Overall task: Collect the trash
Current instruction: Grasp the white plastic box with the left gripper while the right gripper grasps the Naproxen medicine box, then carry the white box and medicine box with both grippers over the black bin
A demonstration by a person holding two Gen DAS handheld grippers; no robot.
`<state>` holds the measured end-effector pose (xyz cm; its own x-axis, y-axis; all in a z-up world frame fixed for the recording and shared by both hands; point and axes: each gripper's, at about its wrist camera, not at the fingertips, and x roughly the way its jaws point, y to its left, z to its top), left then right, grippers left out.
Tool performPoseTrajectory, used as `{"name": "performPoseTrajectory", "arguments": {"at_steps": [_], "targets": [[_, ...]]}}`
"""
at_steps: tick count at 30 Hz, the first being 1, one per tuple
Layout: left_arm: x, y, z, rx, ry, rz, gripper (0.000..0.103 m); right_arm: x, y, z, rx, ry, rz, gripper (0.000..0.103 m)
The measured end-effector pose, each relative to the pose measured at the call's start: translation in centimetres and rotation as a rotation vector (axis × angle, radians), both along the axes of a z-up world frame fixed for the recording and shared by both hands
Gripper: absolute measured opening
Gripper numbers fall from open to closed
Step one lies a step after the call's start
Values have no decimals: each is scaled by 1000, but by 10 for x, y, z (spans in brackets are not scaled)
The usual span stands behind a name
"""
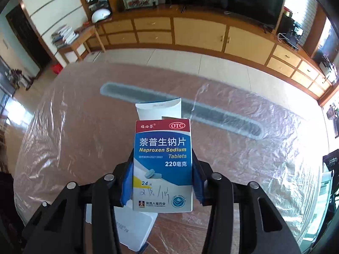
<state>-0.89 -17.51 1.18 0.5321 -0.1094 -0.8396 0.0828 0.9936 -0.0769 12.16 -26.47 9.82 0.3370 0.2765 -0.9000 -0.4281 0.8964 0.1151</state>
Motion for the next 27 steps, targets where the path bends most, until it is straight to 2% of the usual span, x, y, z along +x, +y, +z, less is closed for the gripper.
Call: {"name": "performPoseTrajectory", "arguments": {"at_steps": [6, 11, 27], "targets": [[-3, 11, 3, -36, -10, -15, 84, -5, -38, 26, 108, -45, -98, 45], [-11, 17, 12, -45, -34, -24, 84, -20, -74, 37, 199, -44, -168, 45], [-62, 39, 35, -67, -86, -58, 84, -128, -102, 53, 228, -159, -154, 45]]}}
